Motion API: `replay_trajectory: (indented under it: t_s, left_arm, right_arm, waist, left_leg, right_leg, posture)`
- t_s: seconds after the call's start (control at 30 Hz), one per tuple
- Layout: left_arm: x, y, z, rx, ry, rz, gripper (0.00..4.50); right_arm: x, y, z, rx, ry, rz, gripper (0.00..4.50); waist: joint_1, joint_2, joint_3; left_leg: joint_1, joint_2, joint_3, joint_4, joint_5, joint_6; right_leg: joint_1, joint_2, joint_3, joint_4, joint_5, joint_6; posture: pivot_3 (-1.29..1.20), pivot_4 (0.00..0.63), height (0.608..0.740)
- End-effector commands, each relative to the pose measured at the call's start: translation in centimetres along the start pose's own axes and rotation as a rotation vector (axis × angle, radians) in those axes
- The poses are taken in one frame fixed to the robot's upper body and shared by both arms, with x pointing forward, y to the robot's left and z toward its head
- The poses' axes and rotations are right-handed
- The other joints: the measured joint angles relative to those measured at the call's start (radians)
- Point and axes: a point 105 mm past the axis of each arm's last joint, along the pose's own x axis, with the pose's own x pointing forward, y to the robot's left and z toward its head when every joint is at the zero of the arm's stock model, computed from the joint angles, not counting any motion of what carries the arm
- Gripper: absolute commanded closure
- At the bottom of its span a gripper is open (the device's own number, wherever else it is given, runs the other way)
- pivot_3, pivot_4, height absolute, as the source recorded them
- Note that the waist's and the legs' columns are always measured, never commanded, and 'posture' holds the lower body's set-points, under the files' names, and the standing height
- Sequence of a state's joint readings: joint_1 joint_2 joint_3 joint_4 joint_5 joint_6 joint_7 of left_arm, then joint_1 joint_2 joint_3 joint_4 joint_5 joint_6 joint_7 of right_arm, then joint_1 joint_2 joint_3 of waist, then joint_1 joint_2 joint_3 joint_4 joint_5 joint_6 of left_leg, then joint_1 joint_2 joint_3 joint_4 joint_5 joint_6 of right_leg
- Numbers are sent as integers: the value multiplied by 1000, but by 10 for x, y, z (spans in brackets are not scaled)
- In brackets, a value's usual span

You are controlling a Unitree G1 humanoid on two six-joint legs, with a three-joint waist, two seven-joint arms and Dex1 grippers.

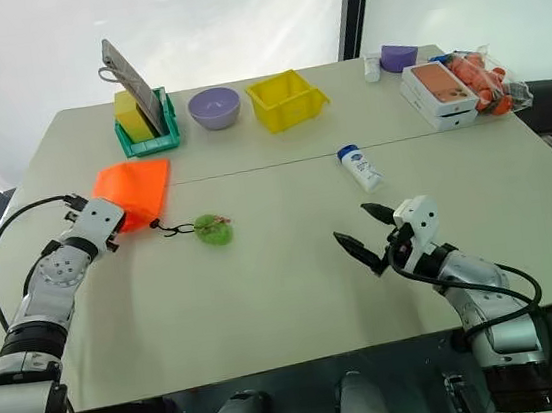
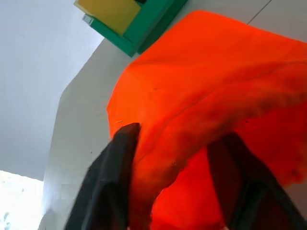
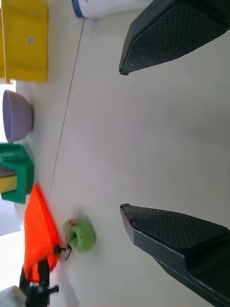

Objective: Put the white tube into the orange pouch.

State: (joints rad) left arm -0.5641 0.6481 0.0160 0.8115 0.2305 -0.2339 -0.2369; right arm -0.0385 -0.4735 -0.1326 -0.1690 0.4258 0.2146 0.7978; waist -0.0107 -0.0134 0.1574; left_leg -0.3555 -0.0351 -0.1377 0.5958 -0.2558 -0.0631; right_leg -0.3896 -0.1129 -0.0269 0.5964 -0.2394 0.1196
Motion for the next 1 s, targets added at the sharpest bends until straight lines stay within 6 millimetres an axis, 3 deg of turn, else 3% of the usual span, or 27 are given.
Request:
replay_trajectory:
  t_s: [0.03,0.4,0.53,0.67,0.87,1.0]
  left_arm:
    - [2,16,13,4,-48,35,4449]
    - [-11,18,27,-126,-98,-34,4449]
    - [-25,6,55,-199,-153,-144,4449]
    - [-38,-9,89,-240,-204,-248,4449]
    - [-49,-33,145,-316,-277,-357,4449]
    - [-56,-43,165,-369,-285,-421,4449]
  right_arm:
    - [3,12,13,-56,-17,71,0]
    - [14,17,11,-105,0,119,0]
    - [14,9,10,-116,1,95,0]
    - [14,-14,7,-138,18,1,0]
    - [23,-64,8,-123,25,-259,0]
    - [26,-92,6,-121,35,-404,0]
  waist:
    - [0,0,0]
    - [-3,0,0]
    - [-2,0,0]
    - [2,-1,0]
    - [-1,0,0]
    - [-5,0,0]
  left_leg:
    - [0,0,0,0,0,0]
    - [0,0,0,0,0,0]
    - [0,0,0,0,0,0]
    - [0,0,-1,1,0,0]
    - [0,0,-1,1,0,0]
    - [0,0,-1,1,0,0]
  right_leg:
    - [0,0,0,0,0,0]
    - [0,0,0,0,0,0]
    - [0,0,0,0,0,0]
    - [0,0,0,0,0,-1]
    - [1,0,0,0,0,-1]
    - [0,0,0,0,2,-4]
  posture:
    - [0,150,740]
    - [0,150,740]
    - [0,150,740]
    - [0,150,740]
    - [0,150,740]
    - [0,150,740]
